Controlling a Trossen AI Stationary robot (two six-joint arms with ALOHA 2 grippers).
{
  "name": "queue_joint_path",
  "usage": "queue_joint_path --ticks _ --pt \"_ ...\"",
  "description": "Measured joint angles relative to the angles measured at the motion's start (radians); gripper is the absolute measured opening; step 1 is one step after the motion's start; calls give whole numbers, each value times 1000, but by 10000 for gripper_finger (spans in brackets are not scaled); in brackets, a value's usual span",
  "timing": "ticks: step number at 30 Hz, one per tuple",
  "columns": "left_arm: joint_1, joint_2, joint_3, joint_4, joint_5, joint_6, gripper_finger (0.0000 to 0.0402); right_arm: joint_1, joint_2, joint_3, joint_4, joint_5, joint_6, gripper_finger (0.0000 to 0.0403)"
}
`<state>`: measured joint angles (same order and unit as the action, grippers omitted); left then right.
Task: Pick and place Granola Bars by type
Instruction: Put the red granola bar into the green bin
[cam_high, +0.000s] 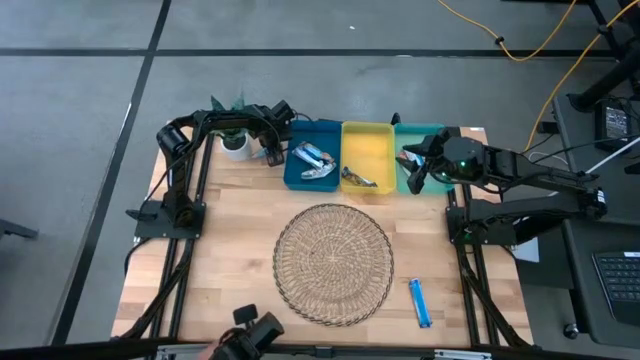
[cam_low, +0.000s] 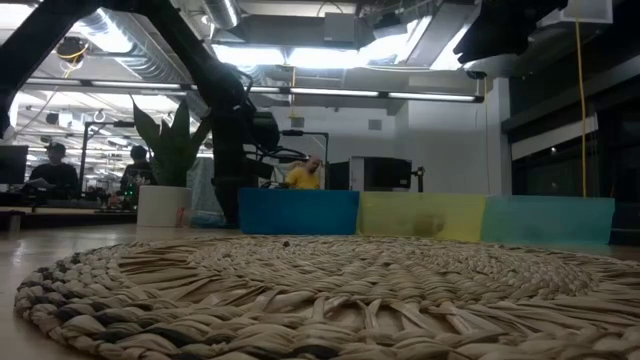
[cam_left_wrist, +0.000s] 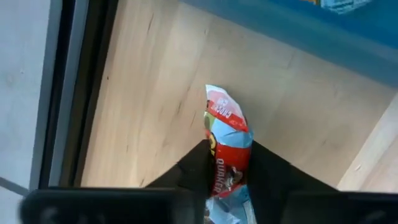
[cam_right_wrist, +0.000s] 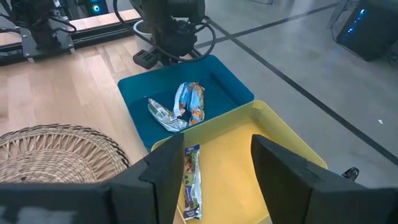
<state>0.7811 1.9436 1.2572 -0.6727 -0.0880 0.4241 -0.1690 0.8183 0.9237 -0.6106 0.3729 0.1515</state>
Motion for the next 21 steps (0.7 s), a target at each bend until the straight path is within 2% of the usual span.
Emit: queue_joint_path --ticks 4,7,15,21 --pt "0 0 0 0 -8 -21 39 0 0 0 0 0 0 188" --pt "-3 -1 0 3 -43 -46 23 0 0 0 0 0 -1 188" --pt "-21 -73 2 -3 -68 -85 28 0 0 0 -1 0 1 188" --pt "-43 -169 49 -5 -68 -137 22 0 0 0 -4 0 2 188"
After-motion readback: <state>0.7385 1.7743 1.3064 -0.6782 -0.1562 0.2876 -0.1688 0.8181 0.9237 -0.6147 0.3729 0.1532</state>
